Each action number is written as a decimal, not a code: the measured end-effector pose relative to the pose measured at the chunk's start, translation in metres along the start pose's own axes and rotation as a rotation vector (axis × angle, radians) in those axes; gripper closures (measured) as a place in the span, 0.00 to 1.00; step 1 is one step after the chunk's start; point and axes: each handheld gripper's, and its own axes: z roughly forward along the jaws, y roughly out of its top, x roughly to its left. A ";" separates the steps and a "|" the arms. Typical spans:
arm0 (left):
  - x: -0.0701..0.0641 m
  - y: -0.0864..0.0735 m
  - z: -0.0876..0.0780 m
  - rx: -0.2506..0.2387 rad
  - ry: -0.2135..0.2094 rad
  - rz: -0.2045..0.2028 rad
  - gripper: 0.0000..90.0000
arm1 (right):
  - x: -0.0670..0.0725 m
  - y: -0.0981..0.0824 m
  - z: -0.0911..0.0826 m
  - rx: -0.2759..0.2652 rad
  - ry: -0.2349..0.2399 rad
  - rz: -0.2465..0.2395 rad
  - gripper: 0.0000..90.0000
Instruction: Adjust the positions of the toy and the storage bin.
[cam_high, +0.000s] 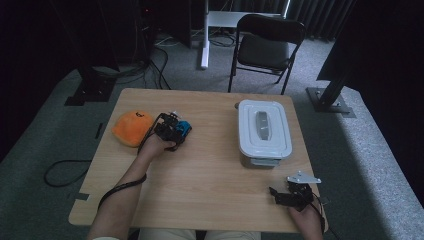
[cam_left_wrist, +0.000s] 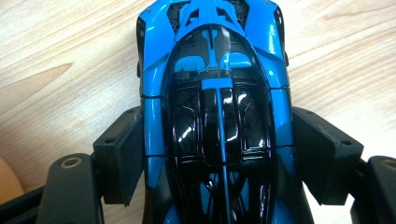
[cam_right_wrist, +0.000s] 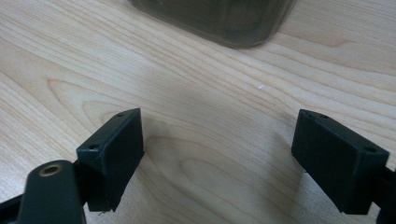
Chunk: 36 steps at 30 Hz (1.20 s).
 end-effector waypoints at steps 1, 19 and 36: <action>-0.001 -0.001 -0.003 -0.003 0.000 0.005 0.31 | 0.000 0.000 0.000 0.000 0.000 0.000 0.18; -0.012 -0.035 -0.047 -0.018 -0.019 0.080 0.31 | 0.000 0.000 0.000 0.000 -0.002 0.002 0.18; -0.038 -0.089 -0.088 -0.038 -0.030 0.181 0.31 | 0.000 0.000 0.000 0.001 -0.006 0.006 0.18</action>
